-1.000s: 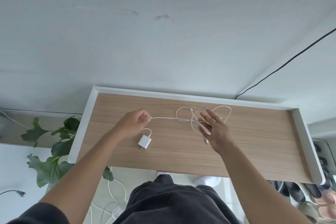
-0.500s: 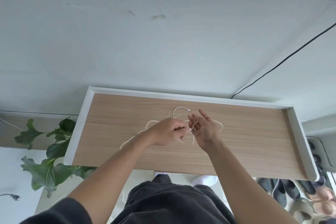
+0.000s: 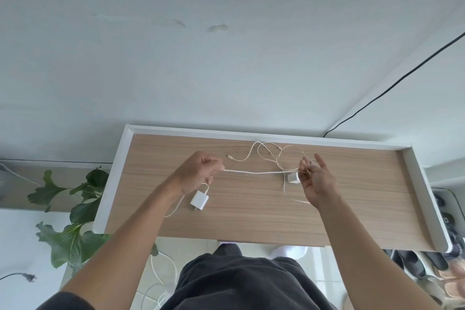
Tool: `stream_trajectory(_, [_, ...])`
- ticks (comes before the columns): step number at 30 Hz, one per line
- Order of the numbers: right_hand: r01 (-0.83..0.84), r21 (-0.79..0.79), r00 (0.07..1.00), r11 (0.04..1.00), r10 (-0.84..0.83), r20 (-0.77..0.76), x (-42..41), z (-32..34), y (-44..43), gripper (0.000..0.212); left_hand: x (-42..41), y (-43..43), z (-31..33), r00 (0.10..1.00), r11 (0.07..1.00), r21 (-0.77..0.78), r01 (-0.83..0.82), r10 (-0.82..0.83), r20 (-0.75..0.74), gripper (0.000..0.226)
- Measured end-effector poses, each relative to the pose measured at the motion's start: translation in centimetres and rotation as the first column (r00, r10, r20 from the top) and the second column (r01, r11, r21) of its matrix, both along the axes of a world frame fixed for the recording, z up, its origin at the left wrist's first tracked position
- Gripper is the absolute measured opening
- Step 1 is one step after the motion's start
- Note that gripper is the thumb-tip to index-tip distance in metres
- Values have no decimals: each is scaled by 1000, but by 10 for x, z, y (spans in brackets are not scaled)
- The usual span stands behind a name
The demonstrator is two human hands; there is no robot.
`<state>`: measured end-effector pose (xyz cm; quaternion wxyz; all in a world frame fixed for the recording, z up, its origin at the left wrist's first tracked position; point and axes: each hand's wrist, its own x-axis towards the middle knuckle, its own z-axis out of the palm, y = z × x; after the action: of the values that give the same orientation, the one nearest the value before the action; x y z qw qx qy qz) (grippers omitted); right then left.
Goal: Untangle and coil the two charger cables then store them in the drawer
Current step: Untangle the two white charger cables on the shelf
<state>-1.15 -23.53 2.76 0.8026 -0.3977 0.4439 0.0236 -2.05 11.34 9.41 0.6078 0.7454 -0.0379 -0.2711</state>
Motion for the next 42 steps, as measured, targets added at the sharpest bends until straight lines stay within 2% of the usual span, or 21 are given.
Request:
stream_trajectory(4, [-104,15,995,994,104,-1,-5,4,2,47,5,7,-18,999,940,341,20,-31,28,32])
stream_trajectory(6, [-177,-5,984,984,177,-1,-8,7,9,43,6,5,-32,992,879,477,-5,-55,112,21])
stream_trajectory(8, [-242,-67,970,968,241,-29,-10,6,18,40,5,-5,-44,967,843,538,-15,-123,221,22])
stream_trajectory(10, [-276,-121,961,954,269,-70,-12,3,28,39,3,-23,-49,954,865,501,-11,-140,264,25])
stream_trajectory(12, [-295,-138,954,945,283,-102,-14,0,36,41,0,-46,-47,959,895,445,19,-141,244,22])
stream_trajectory(17, [-398,-108,917,911,392,-68,-21,2,49,36,-9,-97,-47,976,893,405,195,-217,10,54])
stream_trajectory(19, [-385,-37,923,922,384,-34,-25,-7,48,36,-14,-112,-50,977,905,374,202,-211,-17,50])
stream_trajectory(23, [-378,37,926,925,377,34,-26,-14,47,45,-15,-127,-61,981,904,413,105,-162,104,28])
stream_trajectory(25, [-400,59,915,915,395,82,-27,-11,47,34,-15,-127,-63,976,901,429,68,-150,160,39])
stream_trajectory(27, [-415,59,906,908,407,112,-28,-7,45,13,-16,-122,-56,979,917,395,60,-131,156,49])
stream_trajectory(31, [-257,157,965,953,244,96,-23,-4,41,18,-13,-96,-39,976,938,301,170,-202,78,52])
stream_trajectory(33, [-183,202,982,962,172,71,-19,-8,35,30,-8,-76,-35,978,950,248,191,-206,37,50])
stream_trajectory(38, [-136,171,990,976,127,63,-13,-8,26,55,2,-31,-29,1000,991,130,-13,14,-5,51])
stream_trajectory(42, [-87,137,995,987,78,69,-7,-3,32,59,6,-13,-21,986,984,65,-166,165,30,49])
